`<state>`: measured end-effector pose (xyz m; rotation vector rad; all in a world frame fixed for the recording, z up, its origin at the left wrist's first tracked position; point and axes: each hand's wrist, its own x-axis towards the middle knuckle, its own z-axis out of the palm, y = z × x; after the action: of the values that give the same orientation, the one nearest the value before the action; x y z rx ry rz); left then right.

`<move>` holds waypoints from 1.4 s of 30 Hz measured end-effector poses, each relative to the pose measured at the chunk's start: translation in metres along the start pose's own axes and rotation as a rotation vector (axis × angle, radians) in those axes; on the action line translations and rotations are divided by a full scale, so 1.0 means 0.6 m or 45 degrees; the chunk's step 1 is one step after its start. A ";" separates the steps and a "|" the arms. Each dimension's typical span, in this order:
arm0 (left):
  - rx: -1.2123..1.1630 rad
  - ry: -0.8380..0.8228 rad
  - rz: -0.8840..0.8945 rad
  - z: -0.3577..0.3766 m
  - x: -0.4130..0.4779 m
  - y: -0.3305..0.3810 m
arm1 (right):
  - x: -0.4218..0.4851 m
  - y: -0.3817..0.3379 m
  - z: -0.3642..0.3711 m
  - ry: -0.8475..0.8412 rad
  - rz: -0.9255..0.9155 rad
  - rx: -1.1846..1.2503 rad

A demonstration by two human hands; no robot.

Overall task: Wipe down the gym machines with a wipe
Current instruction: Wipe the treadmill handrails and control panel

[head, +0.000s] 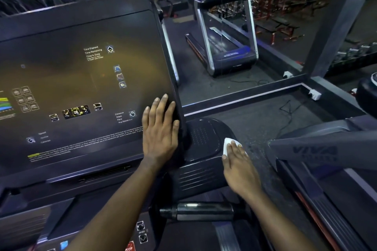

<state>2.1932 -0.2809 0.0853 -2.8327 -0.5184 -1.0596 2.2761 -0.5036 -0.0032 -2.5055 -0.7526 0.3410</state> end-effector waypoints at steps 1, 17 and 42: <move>0.029 -0.048 0.037 0.007 0.010 0.009 | 0.019 0.004 -0.005 -0.001 0.016 0.074; 0.274 -0.110 0.020 0.051 0.013 0.021 | 0.205 0.017 -0.037 -0.045 0.211 0.619; -0.202 -0.309 0.087 0.018 -0.064 0.084 | -0.126 0.038 0.057 0.377 0.036 -0.346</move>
<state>2.1897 -0.3371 0.0548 -3.1151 -0.3645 -0.7824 2.2119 -0.5499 -0.0370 -2.7361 -0.6807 -0.1329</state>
